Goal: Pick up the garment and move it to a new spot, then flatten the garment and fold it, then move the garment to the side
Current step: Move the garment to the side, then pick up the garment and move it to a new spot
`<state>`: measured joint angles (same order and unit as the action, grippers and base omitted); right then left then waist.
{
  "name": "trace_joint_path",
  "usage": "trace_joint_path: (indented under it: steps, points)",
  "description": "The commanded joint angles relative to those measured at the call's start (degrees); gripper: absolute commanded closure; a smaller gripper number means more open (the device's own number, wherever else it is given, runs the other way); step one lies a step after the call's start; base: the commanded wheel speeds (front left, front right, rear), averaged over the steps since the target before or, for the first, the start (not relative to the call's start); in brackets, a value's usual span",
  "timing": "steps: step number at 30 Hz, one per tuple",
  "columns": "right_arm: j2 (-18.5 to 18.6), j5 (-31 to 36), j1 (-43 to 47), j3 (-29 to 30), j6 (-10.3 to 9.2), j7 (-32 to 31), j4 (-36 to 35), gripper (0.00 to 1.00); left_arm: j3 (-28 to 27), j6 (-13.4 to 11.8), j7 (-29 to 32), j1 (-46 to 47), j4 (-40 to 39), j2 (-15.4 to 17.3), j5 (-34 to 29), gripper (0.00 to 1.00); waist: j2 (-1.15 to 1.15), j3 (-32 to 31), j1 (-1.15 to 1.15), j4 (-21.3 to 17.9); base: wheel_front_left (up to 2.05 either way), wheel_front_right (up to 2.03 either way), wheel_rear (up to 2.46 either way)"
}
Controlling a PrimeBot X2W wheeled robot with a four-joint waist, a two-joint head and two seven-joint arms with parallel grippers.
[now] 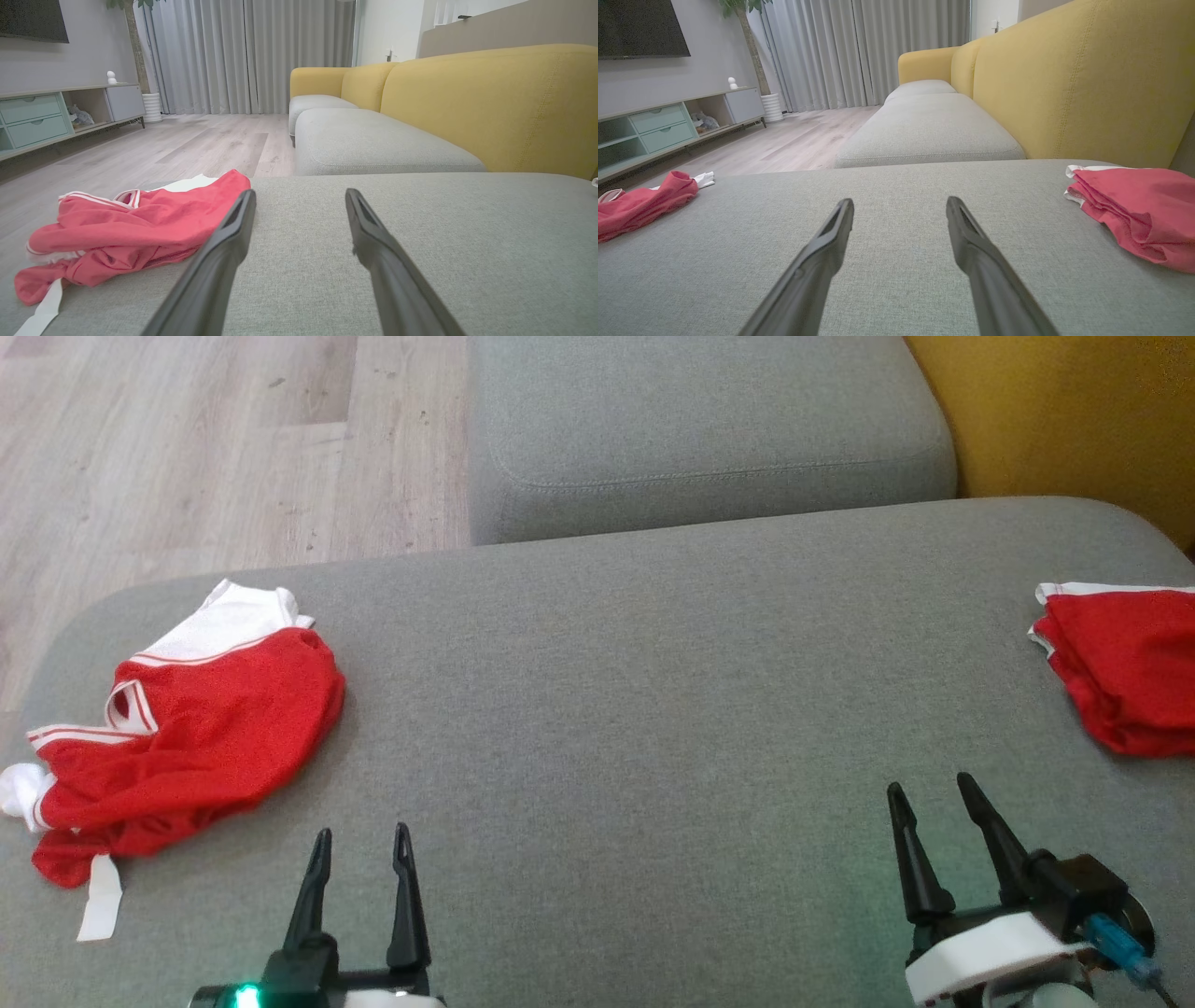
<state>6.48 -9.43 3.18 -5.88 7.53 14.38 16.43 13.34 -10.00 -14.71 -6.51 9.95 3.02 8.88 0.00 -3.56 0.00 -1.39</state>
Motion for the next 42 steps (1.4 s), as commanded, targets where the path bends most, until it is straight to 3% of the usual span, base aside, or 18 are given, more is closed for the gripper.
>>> trace_joint_path:
  steps: [1, 15, 30, 42]
  points:
    - [0.3, 0.5, -1.8, -1.3, -0.04, 0.6, -1.9, 0.0, -2.2, 0.3, -0.3, 1.9, -1.7, -0.1, -0.6, 0.0, 0.0, 0.0, 0.0, 0.0, 0.0, 0.0, 0.0]
    - [1.0, 1.1, -2.0, -1.3, -0.04, 0.6, -2.0, 0.0, -2.2, -0.3, -0.3, 2.7, -1.4, -0.1, -1.6, 0.0, 0.0, 1.1, 0.0, 1.9, 0.0, 0.0, 0.0]
    - [0.8, 1.1, -0.8, -0.4, -0.04, 0.6, -2.8, 0.0, -2.3, -2.2, -0.3, 1.8, -3.4, -0.1, -2.1, 0.0, 0.0, 3.3, 0.0, 16.4, 0.0, 0.0, 0.0]
    - [0.8, 0.8, -0.7, -1.5, -0.04, 0.6, -2.7, 0.0, -3.3, -2.0, -0.3, 1.2, -4.1, -0.1, -2.5, 0.0, 0.0, 3.9, 0.0, 22.8, 0.0, 0.0, 0.0]
